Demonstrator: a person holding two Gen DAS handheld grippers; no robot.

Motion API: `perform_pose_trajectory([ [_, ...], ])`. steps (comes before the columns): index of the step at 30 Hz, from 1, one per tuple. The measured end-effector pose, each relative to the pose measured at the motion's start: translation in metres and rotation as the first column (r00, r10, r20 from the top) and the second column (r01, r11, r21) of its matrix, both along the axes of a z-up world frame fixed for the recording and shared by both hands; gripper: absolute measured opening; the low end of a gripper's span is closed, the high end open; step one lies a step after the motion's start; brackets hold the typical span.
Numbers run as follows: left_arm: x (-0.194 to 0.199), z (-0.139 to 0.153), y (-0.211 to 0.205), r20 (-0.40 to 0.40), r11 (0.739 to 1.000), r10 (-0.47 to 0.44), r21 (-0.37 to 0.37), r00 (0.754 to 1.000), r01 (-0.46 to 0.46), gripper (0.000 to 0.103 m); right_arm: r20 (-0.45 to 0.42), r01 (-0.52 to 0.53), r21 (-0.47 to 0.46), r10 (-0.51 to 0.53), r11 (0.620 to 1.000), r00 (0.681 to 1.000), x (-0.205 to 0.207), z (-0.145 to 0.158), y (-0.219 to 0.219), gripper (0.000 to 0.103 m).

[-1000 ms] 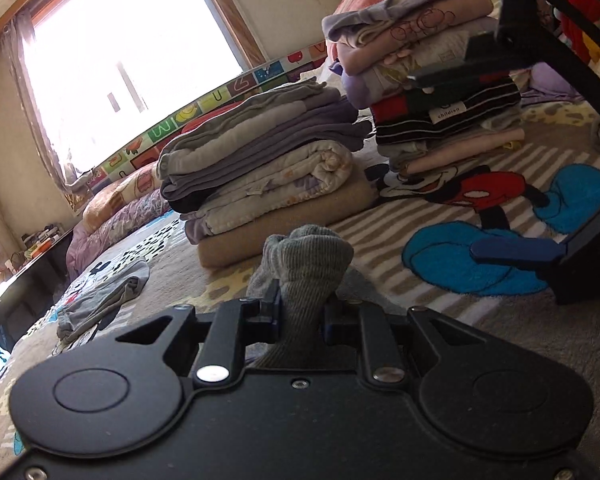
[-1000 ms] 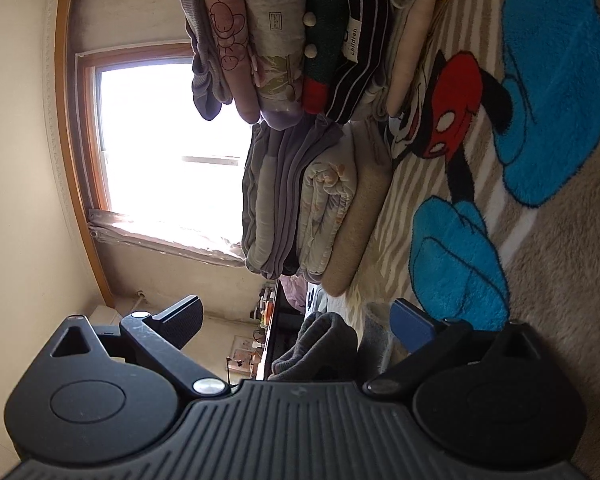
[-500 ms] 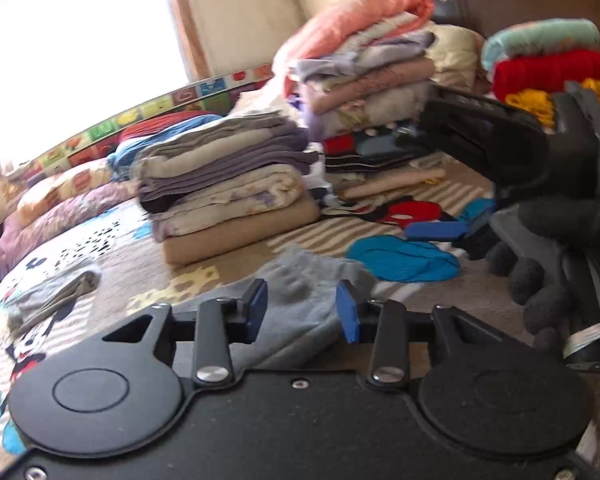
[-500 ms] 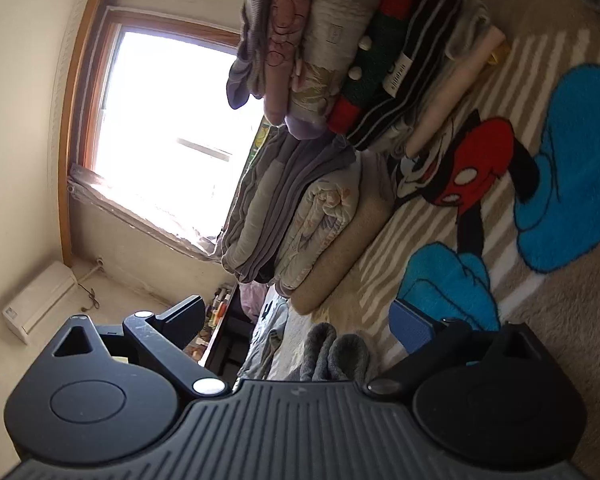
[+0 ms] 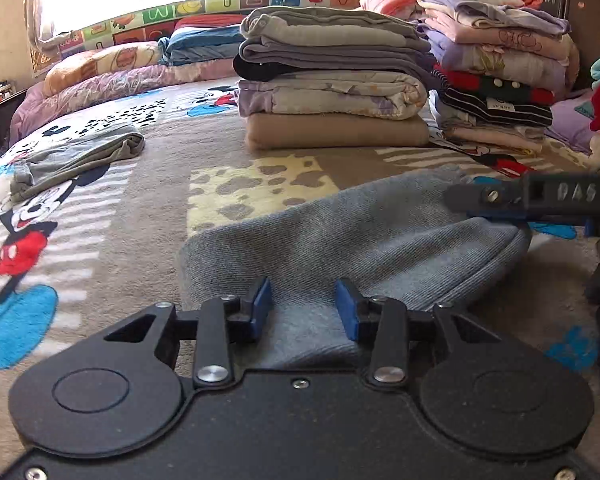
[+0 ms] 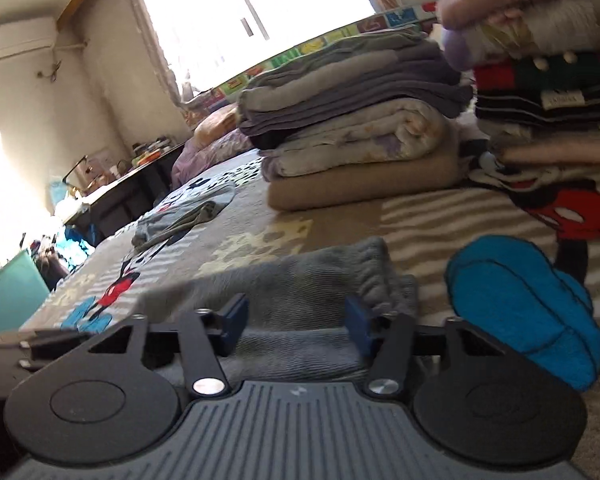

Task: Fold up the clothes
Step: 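Move both open grippers to the sides of the grey bundle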

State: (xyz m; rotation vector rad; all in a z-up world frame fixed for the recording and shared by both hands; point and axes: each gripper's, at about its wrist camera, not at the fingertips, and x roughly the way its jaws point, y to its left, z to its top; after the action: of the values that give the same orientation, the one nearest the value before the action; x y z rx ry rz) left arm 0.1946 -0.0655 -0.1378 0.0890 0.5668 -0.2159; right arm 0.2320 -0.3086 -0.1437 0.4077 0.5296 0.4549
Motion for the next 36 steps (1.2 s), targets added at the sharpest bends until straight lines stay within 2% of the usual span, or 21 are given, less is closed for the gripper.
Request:
perform_pose_trajectory([
  [1, 0.0, -0.001, 0.001, 0.003, 1.0, -0.003, -0.005, 1.0, 0.003, 0.039, -0.021, 0.015, 0.042, -0.014, 0.999, 1.0, 0.002, -0.003, -0.009, 0.033],
  [2, 0.0, -0.001, 0.0, 0.002, 1.0, -0.007, -0.003, 1.0, 0.007, 0.039, -0.027, 0.003, 0.036, -0.002, 0.999, 1.0, 0.003, -0.003, -0.01, 0.031],
  [6, 0.001, 0.003, 0.005, -0.013, 0.999, -0.036, -0.013, 0.999, 0.036, 0.039, -0.025, -0.007, 0.04, 0.008, 0.999, 1.0, -0.004, -0.003, -0.012, 0.031],
  [8, -0.001, 0.014, 0.009, -0.033, 0.999, -0.046, -0.017, 0.998, 0.045, 0.038, -0.025, -0.013, 0.024, 0.013, 1.0, 1.0, -0.007, 0.001, -0.011, 0.031],
  [9, -0.004, 0.021, 0.01, -0.017, 0.999, -0.041, -0.019, 0.999, 0.041, 0.038, 0.001, -0.019, -0.009, 0.019, 1.0, 1.0, -0.012, 0.006, -0.009, 0.035],
  [11, -0.012, 0.032, 0.014, 0.049, 1.0, -0.009, -0.023, 0.999, 0.011, 0.039, 0.067, -0.018, -0.074, 0.023, 0.997, 0.997, -0.019, 0.02, -0.005, 0.051],
  [12, -0.012, 0.034, 0.016, 0.072, 1.0, 0.011, -0.024, 0.997, -0.009, 0.039, 0.097, -0.019, -0.078, 0.027, 0.997, 0.995, -0.022, 0.023, -0.005, 0.066],
  [14, -0.01, 0.03, 0.02, 0.077, 0.999, 0.035, -0.04, 0.996, -0.032, 0.039, 0.156, -0.021, -0.088, 0.035, 0.996, 0.987, -0.027, 0.03, -0.003, 0.07],
  [17, -0.003, 0.018, 0.024, 0.054, 0.997, 0.061, -0.06, 0.997, -0.058, 0.04, 0.103, -0.02, -0.158, 0.037, 0.987, 0.994, -0.018, 0.019, 0.006, 0.069],
  [18, 0.001, 0.009, 0.023, 0.02, 0.997, 0.065, -0.044, 0.998, -0.064, 0.042, 0.065, -0.001, -0.196, 0.014, 0.981, 0.998, -0.013, 0.014, 0.008, 0.069],
  [20, 0.005, 0.001, 0.02, 0.01, 0.997, 0.072, -0.021, 0.997, -0.071, 0.044, -0.027, 0.021, -0.242, -0.028, 0.97, 0.999, -0.003, 0.002, 0.007, 0.069],
  [21, 0.006, -0.001, 0.019, 0.014, 0.997, 0.075, -0.012, 0.997, -0.075, 0.044, -0.092, 0.014, -0.177, -0.03, 0.984, 0.995, 0.004, -0.007, -0.001, 0.07],
  [22, 0.007, -0.001, 0.018, 0.015, 0.997, 0.076, -0.01, 0.997, -0.076, 0.044, -0.099, 0.021, -0.125, -0.034, 0.992, 0.994, 0.003, -0.011, -0.009, 0.069],
  [25, 0.004, 0.004, 0.021, 0.013, 0.997, 0.069, -0.019, 0.998, -0.069, 0.045, -0.077, 0.03, -0.154, -0.042, 0.988, 0.996, -0.004, -0.006, -0.006, 0.067],
  [28, -0.01, 0.02, 0.036, 0.003, 0.99, 0.097, -0.104, 0.995, -0.096, 0.047, -0.094, 0.069, -0.051, -0.073, 0.996, 0.993, -0.005, -0.006, -0.021, 0.068],
  [30, -0.019, 0.025, 0.054, -0.032, 0.968, 0.135, -0.21, 0.99, -0.139, 0.049, -0.116, 0.111, 0.058, -0.103, 0.992, 0.988, -0.007, -0.007, -0.039, 0.074],
  [32, -0.025, 0.026, 0.077, -0.102, 0.92, 0.175, -0.337, 0.979, -0.199, 0.05, -0.164, 0.142, 0.172, -0.114, 0.975, 0.98, -0.005, -0.012, -0.058, 0.076],
  [34, -0.03, 0.022, 0.099, -0.169, 0.853, 0.201, -0.455, 0.965, -0.257, 0.053, -0.181, 0.14, 0.254, -0.095, 0.957, 0.979, -0.004, -0.016, -0.066, 0.078],
  [36, -0.032, 0.016, 0.115, -0.23, 0.774, 0.211, -0.555, 0.95, -0.306, 0.058, -0.186, 0.111, 0.282, -0.059, 0.953, 0.981, 0.001, -0.017, -0.06, 0.079],
])
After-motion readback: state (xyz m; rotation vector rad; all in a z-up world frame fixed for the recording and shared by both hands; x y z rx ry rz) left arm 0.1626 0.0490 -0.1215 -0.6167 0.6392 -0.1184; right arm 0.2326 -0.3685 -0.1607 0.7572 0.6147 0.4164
